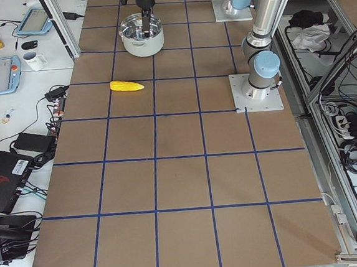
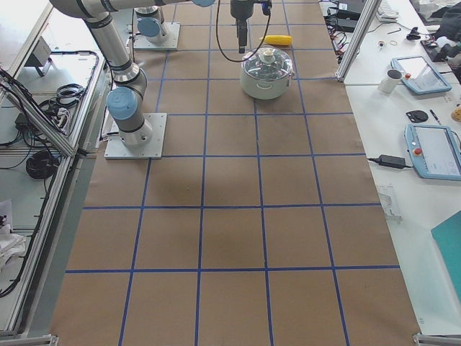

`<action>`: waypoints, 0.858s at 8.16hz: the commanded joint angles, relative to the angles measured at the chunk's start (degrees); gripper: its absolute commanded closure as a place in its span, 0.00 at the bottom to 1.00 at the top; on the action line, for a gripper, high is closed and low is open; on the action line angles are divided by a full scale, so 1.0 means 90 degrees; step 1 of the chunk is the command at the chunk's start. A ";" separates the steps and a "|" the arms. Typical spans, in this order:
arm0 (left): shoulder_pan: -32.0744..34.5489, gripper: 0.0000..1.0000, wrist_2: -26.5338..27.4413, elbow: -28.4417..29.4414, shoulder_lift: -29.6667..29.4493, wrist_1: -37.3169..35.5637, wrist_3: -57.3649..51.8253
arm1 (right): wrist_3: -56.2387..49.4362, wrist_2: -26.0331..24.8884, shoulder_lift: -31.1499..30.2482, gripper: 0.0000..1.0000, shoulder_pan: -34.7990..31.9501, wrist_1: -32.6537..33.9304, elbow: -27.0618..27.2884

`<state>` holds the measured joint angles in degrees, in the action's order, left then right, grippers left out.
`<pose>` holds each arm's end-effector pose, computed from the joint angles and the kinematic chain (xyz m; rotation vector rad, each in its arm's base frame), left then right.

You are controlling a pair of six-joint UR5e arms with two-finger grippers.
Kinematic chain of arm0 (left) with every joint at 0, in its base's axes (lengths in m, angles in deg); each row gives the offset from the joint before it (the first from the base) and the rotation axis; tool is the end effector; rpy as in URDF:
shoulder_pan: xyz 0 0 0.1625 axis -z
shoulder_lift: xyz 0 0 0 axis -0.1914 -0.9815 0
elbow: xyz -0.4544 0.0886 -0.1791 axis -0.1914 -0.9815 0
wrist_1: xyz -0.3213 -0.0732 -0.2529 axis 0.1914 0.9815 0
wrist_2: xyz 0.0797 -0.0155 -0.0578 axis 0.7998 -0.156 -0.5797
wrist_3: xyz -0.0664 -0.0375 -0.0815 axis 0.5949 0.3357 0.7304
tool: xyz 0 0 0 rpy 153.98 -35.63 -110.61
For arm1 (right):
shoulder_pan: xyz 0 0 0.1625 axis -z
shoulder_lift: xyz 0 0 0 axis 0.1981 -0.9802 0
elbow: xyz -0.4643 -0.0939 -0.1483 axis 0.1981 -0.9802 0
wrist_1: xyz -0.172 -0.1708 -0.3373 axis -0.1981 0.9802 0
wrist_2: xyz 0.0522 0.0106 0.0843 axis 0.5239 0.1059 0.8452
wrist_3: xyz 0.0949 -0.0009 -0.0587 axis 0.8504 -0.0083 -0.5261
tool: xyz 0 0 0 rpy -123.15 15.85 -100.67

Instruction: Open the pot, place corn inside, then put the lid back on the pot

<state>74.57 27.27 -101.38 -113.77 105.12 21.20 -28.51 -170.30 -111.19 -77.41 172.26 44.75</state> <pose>-0.0911 -0.5310 0.5878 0.0265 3.1163 -0.1143 0.1231 -0.4614 0.5987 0.0611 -3.1320 0.0271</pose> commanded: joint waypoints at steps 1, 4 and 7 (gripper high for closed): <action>-0.0029 0.00 0.0002 -0.0088 -0.0634 -0.0525 -0.0063 | -0.0012 0.0033 0.0042 0.00 -0.0002 0.0028 0.0000; -0.0029 0.00 -0.0008 -0.0321 -0.1855 -0.2409 -0.0093 | 0.0027 -0.0286 0.0257 0.00 0.0046 0.0493 -0.0010; -0.0029 0.00 -0.0018 -0.0517 -0.2685 -0.3457 -0.0630 | 0.0822 0.0050 0.1133 0.00 -0.0380 0.1315 -0.0185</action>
<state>74.31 27.24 -105.09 -133.39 79.34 17.30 -26.93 -172.15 -105.73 -77.71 179.82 44.21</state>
